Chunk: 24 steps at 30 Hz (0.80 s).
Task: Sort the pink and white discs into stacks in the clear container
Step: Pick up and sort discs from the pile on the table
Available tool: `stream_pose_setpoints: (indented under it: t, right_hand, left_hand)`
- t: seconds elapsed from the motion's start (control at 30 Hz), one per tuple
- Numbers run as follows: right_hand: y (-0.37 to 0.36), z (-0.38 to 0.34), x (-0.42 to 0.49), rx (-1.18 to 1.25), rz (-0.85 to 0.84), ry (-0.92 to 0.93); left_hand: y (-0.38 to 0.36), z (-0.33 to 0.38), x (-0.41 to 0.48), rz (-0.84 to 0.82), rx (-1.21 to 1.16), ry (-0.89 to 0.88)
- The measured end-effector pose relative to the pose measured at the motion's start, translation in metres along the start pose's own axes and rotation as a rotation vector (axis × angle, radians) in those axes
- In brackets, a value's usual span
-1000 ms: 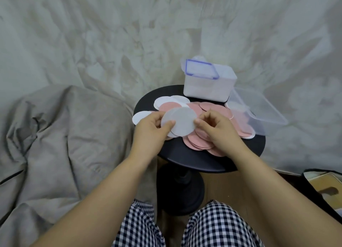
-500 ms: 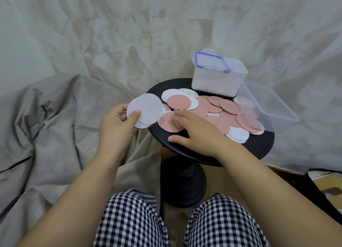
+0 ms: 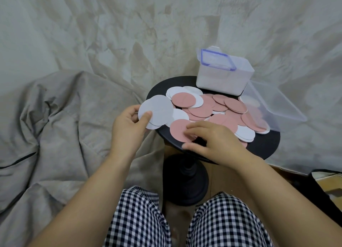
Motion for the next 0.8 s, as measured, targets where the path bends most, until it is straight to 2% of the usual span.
stream_pose_setpoints:
  t: [0.1, 0.37, 0.57, 0.67, 0.8]
  right_hand:
    - [-0.001, 0.001, -0.008, 0.012, -0.047, -0.033]
    - [-0.012, -0.009, -0.024, 0.109, 0.2, -0.026]
    - [0.009, -0.007, -0.015, 0.566, 0.402, -0.445]
    - [0.009, -0.007, -0.007, 0.754, 0.467, -0.544]
    - [0.002, -0.006, 0.0, 0.677, 0.507, -0.539]
  left_hand:
    - [0.001, 0.001, -0.001, -0.008, -0.007, -0.001]
    - [0.002, 0.001, -0.011, -0.069, -0.002, -0.012]
    - [0.0, 0.007, -0.015, -0.114, -0.023, -0.02]
    - [-0.009, 0.013, -0.022, -0.192, -0.111, 0.04]
    - [-0.024, 0.018, -0.03, -0.312, -0.184, 0.091]
Point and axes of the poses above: each hand's wrist, its own x-axis towards the middle knuckle, its own y-axis out of the back of the hand, z = x × y, the point moved 1 cm from there along x, towards the middle knuckle, and after that the axes turned 5 degrees about z, right-handed, at the moved point
